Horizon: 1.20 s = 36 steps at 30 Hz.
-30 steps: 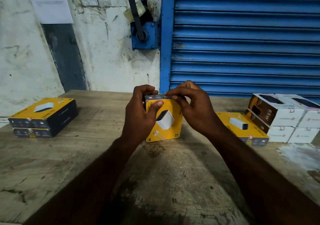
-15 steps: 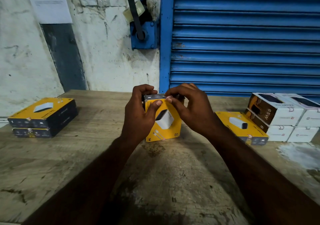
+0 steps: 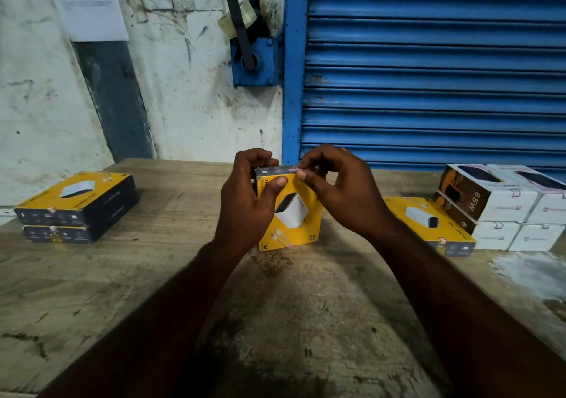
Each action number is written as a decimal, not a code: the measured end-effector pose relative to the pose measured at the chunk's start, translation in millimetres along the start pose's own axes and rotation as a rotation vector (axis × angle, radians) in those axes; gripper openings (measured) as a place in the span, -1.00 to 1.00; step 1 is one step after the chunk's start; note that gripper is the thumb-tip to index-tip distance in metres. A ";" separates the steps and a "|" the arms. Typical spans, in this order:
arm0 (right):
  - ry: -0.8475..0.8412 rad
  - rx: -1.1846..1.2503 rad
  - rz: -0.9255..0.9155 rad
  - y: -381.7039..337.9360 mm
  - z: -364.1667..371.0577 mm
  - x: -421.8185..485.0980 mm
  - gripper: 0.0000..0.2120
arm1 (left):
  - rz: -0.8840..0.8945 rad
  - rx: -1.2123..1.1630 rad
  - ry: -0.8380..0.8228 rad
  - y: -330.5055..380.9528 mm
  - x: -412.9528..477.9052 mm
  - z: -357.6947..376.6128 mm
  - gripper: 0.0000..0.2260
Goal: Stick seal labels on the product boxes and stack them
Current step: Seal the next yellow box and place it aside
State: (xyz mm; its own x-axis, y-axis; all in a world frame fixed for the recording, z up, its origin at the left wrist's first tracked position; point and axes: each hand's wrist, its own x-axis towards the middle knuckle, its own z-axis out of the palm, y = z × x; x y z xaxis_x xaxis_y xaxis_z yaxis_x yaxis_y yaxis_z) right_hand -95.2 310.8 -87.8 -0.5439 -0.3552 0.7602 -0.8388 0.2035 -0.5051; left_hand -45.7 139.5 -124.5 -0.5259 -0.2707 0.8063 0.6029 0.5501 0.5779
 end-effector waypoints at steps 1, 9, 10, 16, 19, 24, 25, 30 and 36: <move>-0.007 0.039 0.009 -0.1 -0.1 0.4 -0.94 | -0.004 -0.001 0.000 0.2 0.1 -0.1 -0.66; -0.036 0.134 0.023 -0.1 -1.8 2.4 -0.91 | -0.011 -0.001 0.003 0.6 -0.1 -0.3 -0.66; -0.039 0.122 0.026 0.3 -2.0 2.4 -0.90 | -0.011 -0.002 0.003 0.8 -0.1 -0.3 -0.66; -0.018 0.139 0.099 0.6 -1.5 2.7 -0.87 | -0.015 -0.009 0.008 0.6 -0.2 0.1 -0.64; -0.016 0.097 0.092 3.2 -1.2 2.7 -0.94 | -0.011 -0.008 0.007 1.3 -0.3 0.1 -0.65; -0.027 0.048 0.072 2.3 2.0 2.1 -0.91 | -0.007 -0.004 0.003 0.8 0.1 0.0 -0.64; -0.026 0.037 0.070 1.9 2.5 2.1 -0.88 | -0.007 -0.001 0.005 0.9 0.2 -0.1 -0.64; -0.012 0.075 0.071 2.5 0.5 2.2 -0.92 | -0.007 0.007 0.004 1.5 0.2 0.0 -0.64; -0.027 0.038 -0.003 3.5 0.3 0.1 -0.93 | 0.000 -0.005 0.002 1.3 -0.1 0.1 -0.65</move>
State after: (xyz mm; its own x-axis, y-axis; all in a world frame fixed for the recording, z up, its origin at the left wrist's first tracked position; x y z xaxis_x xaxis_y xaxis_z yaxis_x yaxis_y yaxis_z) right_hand -98.2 311.2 -89.6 -0.5401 -0.3801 0.7509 -0.8386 0.1675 -0.5184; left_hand -44.9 140.2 -123.9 -0.5247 -0.2722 0.8066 0.6058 0.5463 0.5784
